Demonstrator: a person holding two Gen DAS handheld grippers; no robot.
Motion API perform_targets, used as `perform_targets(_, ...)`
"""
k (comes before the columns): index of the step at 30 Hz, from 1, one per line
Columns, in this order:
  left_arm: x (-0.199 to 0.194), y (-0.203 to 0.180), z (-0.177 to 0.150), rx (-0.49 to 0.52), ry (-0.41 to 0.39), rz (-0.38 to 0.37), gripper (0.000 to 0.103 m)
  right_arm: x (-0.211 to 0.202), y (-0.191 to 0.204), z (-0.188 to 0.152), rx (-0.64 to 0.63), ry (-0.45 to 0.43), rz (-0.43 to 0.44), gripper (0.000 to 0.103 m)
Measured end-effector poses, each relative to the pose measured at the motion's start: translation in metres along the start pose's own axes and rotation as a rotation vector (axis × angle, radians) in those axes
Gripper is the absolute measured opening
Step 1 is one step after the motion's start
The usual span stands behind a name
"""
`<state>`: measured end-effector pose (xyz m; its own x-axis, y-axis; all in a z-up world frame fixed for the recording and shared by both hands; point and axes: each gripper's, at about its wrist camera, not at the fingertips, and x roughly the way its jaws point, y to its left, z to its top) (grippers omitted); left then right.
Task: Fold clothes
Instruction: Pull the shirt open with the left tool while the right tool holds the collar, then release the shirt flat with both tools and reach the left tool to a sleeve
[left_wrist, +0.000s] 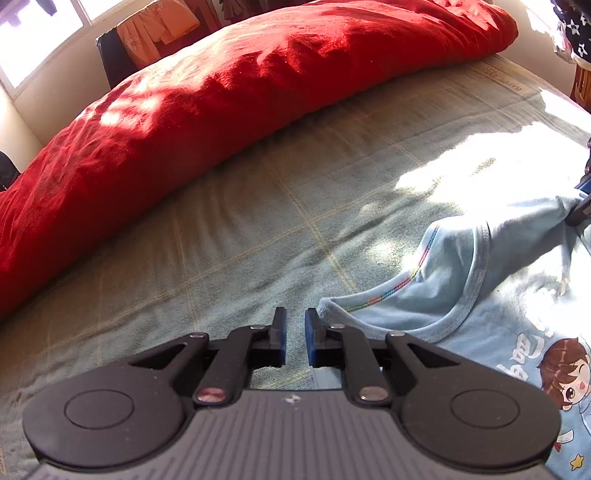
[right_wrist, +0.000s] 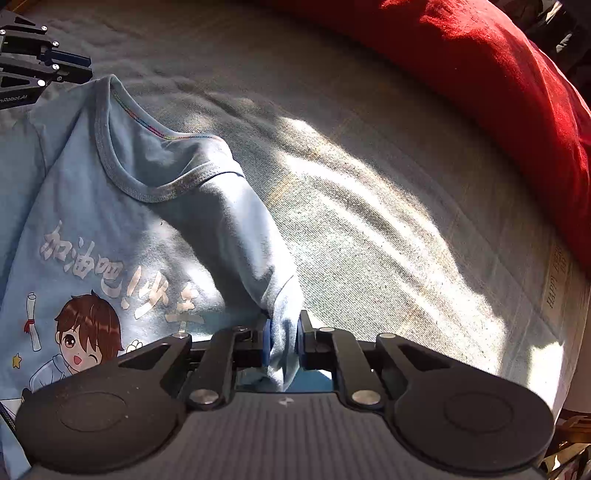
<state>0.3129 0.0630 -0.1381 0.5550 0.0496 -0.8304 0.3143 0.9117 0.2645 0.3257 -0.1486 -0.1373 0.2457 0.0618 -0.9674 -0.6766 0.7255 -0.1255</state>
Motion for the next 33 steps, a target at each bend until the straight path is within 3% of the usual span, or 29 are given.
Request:
perform_targets(1,0.000,-0.004,-0.002,0.005,0.008,-0.009,0.019,-0.003,0.001,-0.002,0.000,-0.004,-0.001,0.020)
perform_targets(4,-0.004,-0.011,-0.012,0.003,0.032,-0.041,0.041,-0.010,0.004,-0.004,0.011,-0.017,0.010,0.022)
perform_targets(12,-0.043,-0.016,-0.059,-0.119,0.108,-0.074,0.060,-0.031,0.022,-0.009,0.062,-0.053,0.059,0.059)
perform_targets(13,-0.050,-0.016,-0.065,-0.143,0.116,-0.079,0.062,-0.036,0.025,-0.011,0.067,-0.055,0.067,0.059)
perform_targets(18,-0.078,-0.029,-0.093,-0.267,0.155,-0.139,0.064,-0.060,0.056,-0.035,0.065,-0.060,0.103,0.072)
perform_targets(25,-0.110,-0.060,-0.128,-0.446,0.211,-0.248,0.064,-0.072,0.108,-0.079,0.003,-0.025,0.223,0.080)
perform_targets(27,-0.110,-0.071,-0.135,-0.474,0.225,-0.258,0.064,-0.072,0.122,-0.092,-0.031,-0.026,0.237,0.085)
perform_targets(33,-0.112,-0.100,-0.147,-0.528,0.229,-0.259,0.064,-0.073,0.143,-0.123,-0.087,-0.023,0.248,0.085)
